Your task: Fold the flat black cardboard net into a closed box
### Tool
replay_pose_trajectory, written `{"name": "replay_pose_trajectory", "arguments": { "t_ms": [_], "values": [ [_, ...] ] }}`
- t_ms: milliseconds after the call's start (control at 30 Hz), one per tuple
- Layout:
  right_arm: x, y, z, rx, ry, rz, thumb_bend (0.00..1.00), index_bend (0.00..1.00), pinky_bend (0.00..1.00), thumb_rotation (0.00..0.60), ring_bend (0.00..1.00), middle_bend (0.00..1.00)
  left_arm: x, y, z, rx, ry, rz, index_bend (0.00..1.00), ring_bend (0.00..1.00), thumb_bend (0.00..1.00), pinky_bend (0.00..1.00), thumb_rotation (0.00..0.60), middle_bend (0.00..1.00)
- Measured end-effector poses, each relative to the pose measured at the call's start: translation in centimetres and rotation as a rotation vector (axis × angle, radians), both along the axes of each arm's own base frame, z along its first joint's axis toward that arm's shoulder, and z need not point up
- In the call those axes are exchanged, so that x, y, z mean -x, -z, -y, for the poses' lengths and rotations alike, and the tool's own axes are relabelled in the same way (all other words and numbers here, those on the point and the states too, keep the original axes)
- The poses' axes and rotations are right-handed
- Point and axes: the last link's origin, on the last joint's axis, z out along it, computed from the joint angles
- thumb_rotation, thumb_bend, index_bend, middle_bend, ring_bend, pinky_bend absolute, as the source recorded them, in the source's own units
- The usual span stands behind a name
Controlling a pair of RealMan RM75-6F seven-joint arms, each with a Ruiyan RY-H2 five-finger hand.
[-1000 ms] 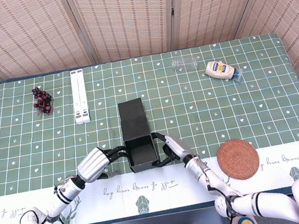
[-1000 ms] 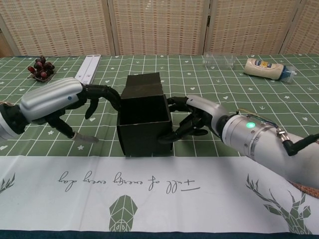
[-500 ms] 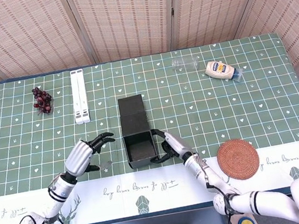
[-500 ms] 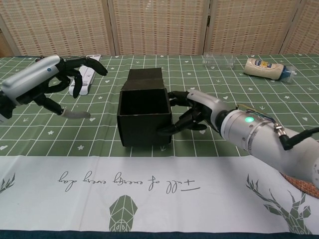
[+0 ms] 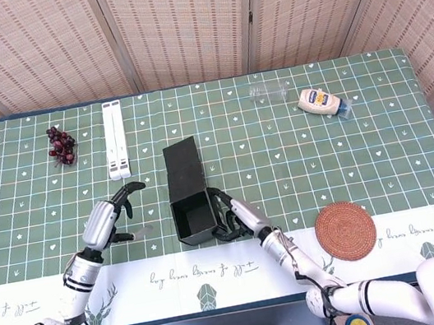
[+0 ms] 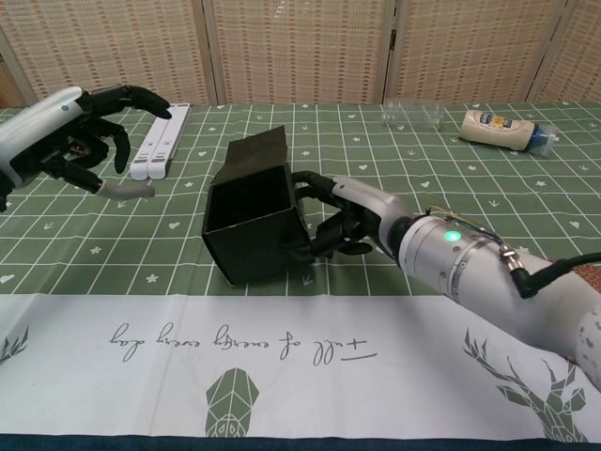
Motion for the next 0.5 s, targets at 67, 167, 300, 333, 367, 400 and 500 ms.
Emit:
{"name": "replay_pose_trajectory", "arguments": {
  "t_ms": [67,167,300,333,367,400,500],
  "values": [
    [0.2,-0.4,-0.3,-0.002,-0.007,-0.010,0.26,0.00,1.00,0.600,0.70,0.01,0.0,-0.1,0.1,0.014,-0.021,0.017,0.20,0.62,0.14,0.96,0.600,0.23],
    [0.7,-1.0,-0.9,-0.005,-0.011,-0.034,0.22,0.00,1.00,0.600,0.68,0.00,-0.2,-0.1,0.3,0.040,-0.052,0.042,0.19,0.62,0.14,0.96,0.600,0.23],
    [1.5,-1.7,-1.5,-0.004,-0.001,-0.073,0.13,0.00,1.00,0.600,0.67,0.00,-0.4,0.0,0.5,0.087,-0.089,0.067,0.16,0.62,0.14,0.96,0.600,0.21],
    [1.7,-2.0,-1.7,0.000,0.001,-0.083,0.10,0.00,1.00,0.600,0.67,0.00,-0.5,0.0,0.6,0.096,-0.095,0.071,0.15,0.62,0.14,0.96,0.600,0.20],
    [1.9,-2.3,-1.9,0.003,0.004,-0.089,0.08,0.00,1.00,0.600,0.67,0.00,-0.6,0.0,0.7,0.106,-0.101,0.075,0.15,0.62,0.14,0.96,0.600,0.20],
    [2.1,-2.6,-2.0,0.008,0.007,-0.094,0.06,0.00,1.00,0.600,0.67,0.00,-0.6,0.0,0.8,0.117,-0.109,0.081,0.13,0.62,0.14,0.96,0.600,0.19],
    [2.7,-3.8,-2.2,0.028,0.006,-0.119,0.05,0.00,1.00,0.600,0.67,0.00,-0.7,-0.2,1.1,0.144,-0.132,0.094,0.11,0.62,0.14,0.96,0.600,0.17]
  ]
}}
